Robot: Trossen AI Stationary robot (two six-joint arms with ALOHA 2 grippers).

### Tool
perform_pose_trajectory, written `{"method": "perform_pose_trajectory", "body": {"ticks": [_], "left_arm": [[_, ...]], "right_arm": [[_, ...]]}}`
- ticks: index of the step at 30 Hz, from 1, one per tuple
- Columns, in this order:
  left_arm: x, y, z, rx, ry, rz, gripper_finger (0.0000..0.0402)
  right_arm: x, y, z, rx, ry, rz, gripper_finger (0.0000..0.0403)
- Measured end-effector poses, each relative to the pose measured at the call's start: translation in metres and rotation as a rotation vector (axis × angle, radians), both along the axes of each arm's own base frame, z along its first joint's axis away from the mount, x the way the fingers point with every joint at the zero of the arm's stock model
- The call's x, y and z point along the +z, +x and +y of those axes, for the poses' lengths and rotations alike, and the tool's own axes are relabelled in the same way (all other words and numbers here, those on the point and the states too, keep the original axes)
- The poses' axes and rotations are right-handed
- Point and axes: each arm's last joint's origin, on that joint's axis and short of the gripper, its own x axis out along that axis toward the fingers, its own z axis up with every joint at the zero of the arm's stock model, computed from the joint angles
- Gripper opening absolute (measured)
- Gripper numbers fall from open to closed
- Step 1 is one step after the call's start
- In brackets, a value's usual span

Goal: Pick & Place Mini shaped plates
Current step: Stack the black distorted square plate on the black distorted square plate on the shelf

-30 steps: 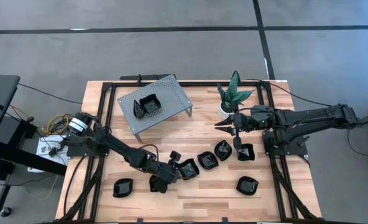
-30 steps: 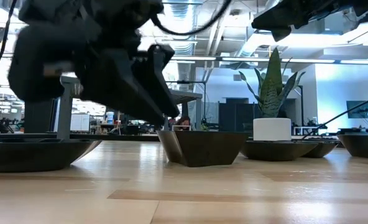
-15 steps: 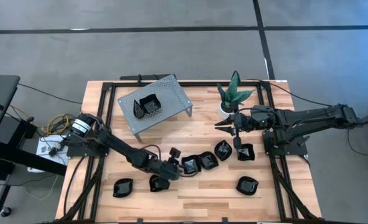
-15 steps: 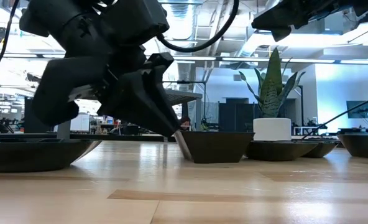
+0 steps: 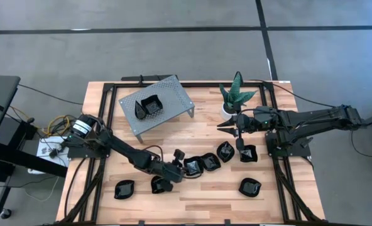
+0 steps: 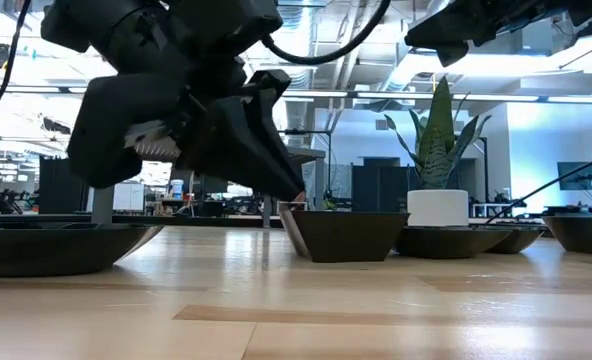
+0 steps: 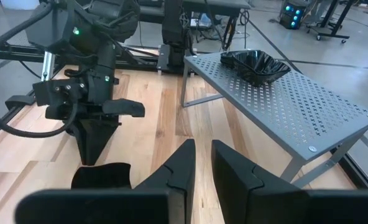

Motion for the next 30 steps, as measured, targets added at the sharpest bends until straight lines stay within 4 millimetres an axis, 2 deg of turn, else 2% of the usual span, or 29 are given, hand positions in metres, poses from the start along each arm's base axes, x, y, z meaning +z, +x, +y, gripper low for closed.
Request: {"method": "perform_pose_trajectory", "body": {"ticks": [7, 13, 17, 23, 30], "left_arm": [[-0.002, 0.001, 0.005, 0.009, 0.007, 0.014, 0.0102], [-0.006, 0.004, 0.013, -0.009, -0.002, 0.04, 0.0133], [-0.01, 0.001, 0.016, -0.059, 0.001, 0.068, 0.014], [-0.006, -0.001, 0.016, -0.158, 0.206, 0.036, 0.0136], [-0.011, 0.001, 0.02, -0.348, 0.322, 0.062, 0.0135]], "right_arm": [[0.0, 0.0, 0.0, -0.001, 0.0, 0.0, 0.0048], [0.0, 0.0, 0.0, -0.001, 0.0, 0.0, 0.0048], [0.0, 0.0, 0.0, -0.001, 0.0, 0.0, 0.0048], [0.0, 0.0, 0.0, 0.0, 0.0, -0.001, 0.0048], [0.0, 0.0, 0.0, 0.0, 0.0, 0.0, 0.0048]]}}
